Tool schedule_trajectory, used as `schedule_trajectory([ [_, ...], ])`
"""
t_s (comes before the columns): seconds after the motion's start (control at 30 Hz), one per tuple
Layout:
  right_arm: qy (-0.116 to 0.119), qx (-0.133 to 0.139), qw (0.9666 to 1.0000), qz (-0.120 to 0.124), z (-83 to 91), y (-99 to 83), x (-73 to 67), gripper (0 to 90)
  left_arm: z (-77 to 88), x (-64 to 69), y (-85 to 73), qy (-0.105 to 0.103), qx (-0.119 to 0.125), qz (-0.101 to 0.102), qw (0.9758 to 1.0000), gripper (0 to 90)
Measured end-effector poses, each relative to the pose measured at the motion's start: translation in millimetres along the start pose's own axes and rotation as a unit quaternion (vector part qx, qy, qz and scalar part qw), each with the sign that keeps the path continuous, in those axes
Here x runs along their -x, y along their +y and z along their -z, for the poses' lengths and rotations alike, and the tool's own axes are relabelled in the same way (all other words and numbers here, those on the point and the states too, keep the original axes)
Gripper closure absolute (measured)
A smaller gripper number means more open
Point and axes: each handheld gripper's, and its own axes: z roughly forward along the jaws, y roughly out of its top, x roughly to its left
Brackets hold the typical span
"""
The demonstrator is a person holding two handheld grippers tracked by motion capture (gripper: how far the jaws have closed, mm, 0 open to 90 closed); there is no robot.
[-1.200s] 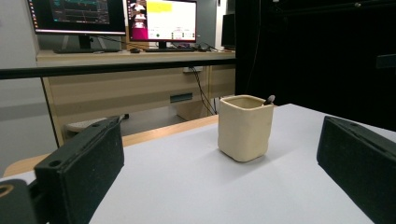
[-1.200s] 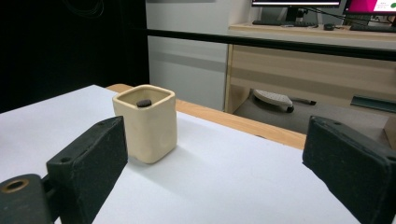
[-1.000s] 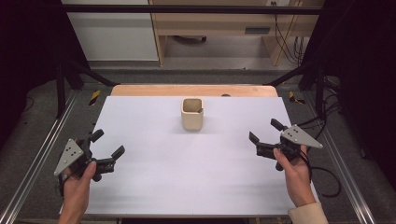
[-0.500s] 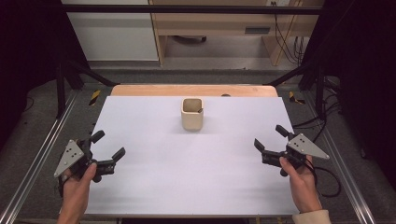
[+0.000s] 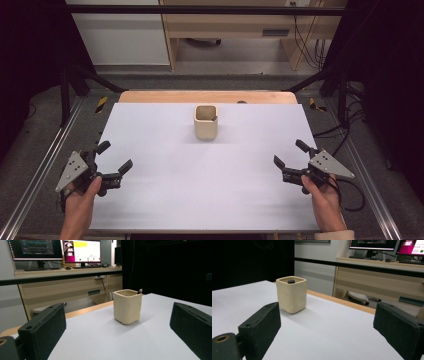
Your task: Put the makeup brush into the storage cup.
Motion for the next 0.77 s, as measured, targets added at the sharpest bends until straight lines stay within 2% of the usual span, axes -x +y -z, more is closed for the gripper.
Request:
schedule_trajectory([
  [0.3, 0.014, 0.003, 0.9999, 0.000, -2.1, -4.2, -6.0, 4.8, 4.4, 0.1, -1.6, 0.000, 0.003, 0.002, 1.0000, 0.0],
  [0.53, 0.015, 0.002, 0.9999, -0.001, -7.5, -9.8, -11.2, 3.0, 7.0, -1.6, -5.7, -0.001, 0.003, 0.008, 1.0000, 0.0],
  [0.77, 0.019, -0.011, 0.9997, 0.003, -12.5, -18.5, -11.8, 2.9, 2.0, -1.3, -14.2, -0.003, -0.007, 0.011, 0.9999, 0.0],
])
